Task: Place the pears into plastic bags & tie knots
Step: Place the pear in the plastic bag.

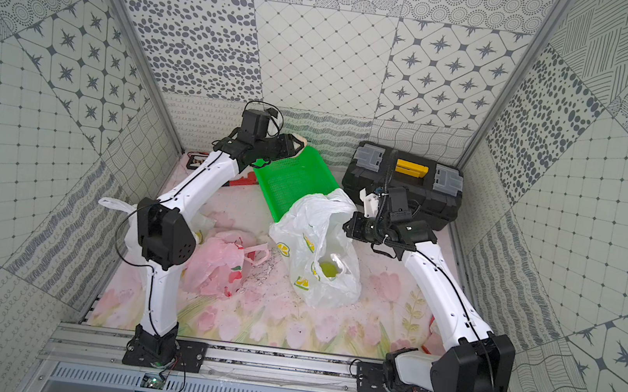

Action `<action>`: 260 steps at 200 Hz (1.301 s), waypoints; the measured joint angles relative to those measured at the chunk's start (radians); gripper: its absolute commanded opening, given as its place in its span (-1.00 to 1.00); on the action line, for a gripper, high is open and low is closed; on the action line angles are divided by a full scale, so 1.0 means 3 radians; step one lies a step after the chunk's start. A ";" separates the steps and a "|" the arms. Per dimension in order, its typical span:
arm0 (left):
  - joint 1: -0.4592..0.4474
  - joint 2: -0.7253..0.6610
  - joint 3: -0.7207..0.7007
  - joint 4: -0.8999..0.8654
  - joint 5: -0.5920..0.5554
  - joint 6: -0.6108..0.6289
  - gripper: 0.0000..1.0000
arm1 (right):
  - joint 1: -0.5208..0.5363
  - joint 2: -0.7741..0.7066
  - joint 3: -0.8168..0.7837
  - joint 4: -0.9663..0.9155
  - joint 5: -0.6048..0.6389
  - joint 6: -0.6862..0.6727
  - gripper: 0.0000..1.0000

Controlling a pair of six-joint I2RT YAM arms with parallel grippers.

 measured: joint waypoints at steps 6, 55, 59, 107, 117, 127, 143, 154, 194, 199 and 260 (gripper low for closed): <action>-0.0079 -0.0136 -0.0104 0.0006 0.0047 0.0018 -0.30 | -0.0004 -0.0020 0.0004 -0.0001 -0.0038 0.0020 -0.86; -0.0792 -0.1129 -0.0955 0.0075 0.0406 0.0132 -0.27 | -0.0018 -0.0155 0.0072 0.0056 -0.0256 0.0145 -0.86; -0.0839 -0.1207 -0.1030 0.0079 0.0425 0.0135 -0.27 | -0.0018 -0.0164 0.0071 0.0067 -0.0270 0.0159 -0.86; -0.1340 -0.1811 -0.1845 0.0374 0.0460 -0.0023 -0.27 | -0.0018 -0.0183 0.0015 0.0251 -0.0317 0.0336 -0.85; -0.1428 -0.1865 -0.2009 0.0521 0.0460 -0.0107 -0.27 | -0.0018 -0.0183 0.0001 0.0284 -0.0323 0.0364 -0.84; -0.1522 -0.1891 -0.2185 0.0725 0.0450 -0.0210 -0.27 | -0.0018 -0.0183 -0.0011 0.0314 -0.0324 0.0394 -0.83; -0.1640 -0.1882 -0.2412 0.1052 0.0395 -0.0354 -0.32 | -0.0022 -0.0183 -0.0036 0.0343 -0.0319 0.0403 -0.81; -0.1677 -0.1859 -0.2500 0.1225 0.0354 -0.0429 -0.35 | -0.0069 -0.0183 -0.0062 0.0327 -0.0317 0.0402 -0.81; -0.1752 -0.1974 -0.2743 0.1387 0.0214 -0.0496 -0.38 | -0.0130 -0.0178 -0.0067 0.0281 -0.0327 0.0388 -0.79; -0.1759 -0.1998 -0.2749 0.1357 0.0192 -0.0483 -0.39 | -0.0130 -0.0178 -0.0064 0.0284 -0.0336 0.0388 -0.78; -0.1790 -0.2190 -0.2722 0.0636 -0.0111 -0.0163 -0.38 | -0.0123 -0.0178 0.0004 0.0272 -0.0359 0.0401 -0.68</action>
